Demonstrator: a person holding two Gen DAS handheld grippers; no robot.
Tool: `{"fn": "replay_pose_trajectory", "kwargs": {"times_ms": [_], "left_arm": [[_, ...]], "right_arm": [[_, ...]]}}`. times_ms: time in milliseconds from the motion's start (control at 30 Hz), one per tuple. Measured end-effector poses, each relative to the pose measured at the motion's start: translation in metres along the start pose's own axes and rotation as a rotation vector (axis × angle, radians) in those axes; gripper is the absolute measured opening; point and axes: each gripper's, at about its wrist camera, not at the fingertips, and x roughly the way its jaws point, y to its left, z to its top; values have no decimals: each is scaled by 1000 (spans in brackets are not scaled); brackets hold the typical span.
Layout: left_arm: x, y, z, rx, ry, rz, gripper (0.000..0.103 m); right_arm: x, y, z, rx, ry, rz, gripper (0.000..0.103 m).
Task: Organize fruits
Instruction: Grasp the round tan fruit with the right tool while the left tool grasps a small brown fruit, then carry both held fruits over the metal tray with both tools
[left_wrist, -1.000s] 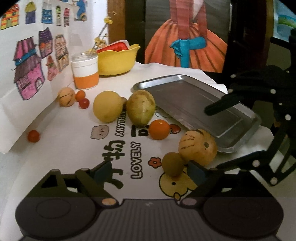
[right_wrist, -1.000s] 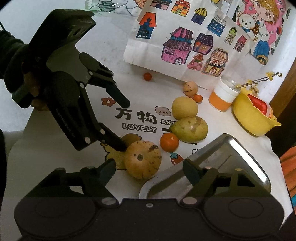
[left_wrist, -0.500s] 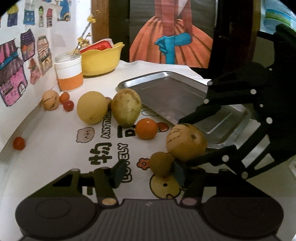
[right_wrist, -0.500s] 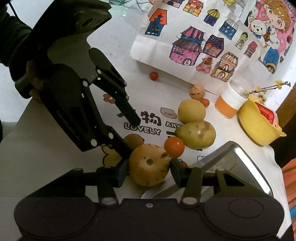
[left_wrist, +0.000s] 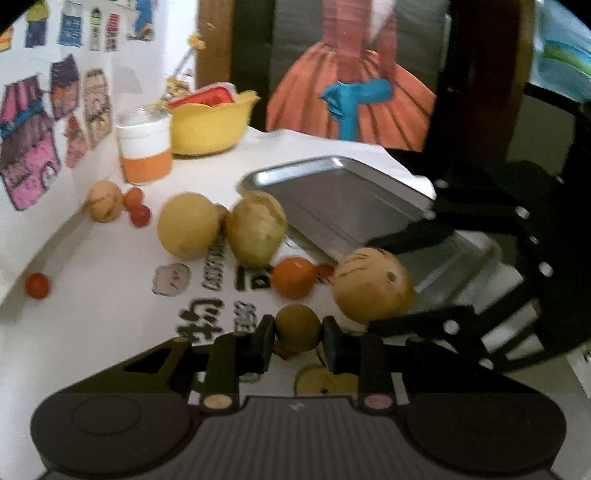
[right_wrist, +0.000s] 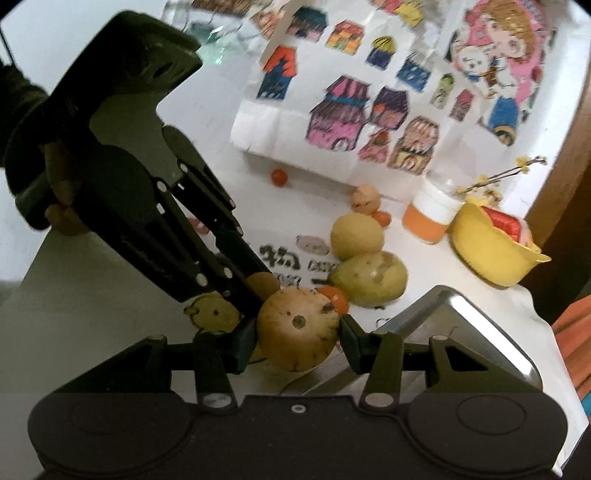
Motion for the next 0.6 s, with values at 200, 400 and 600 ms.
{"fn": "replay_pose_trajectory", "kwargs": {"times_ms": [200, 400, 600], "left_arm": [[-1, 2, 24, -42, -64, 65, 30], [13, -2, 53, -78, -136, 104, 30], [34, -6, 75, -119, -202, 104, 30]], "right_arm": [[-10, -12, 0, 35, -57, -84, 50], [-17, -43, -6, 104, -50, -226, 50], [-20, -77, -23, 165, -33, -362, 50]]}}
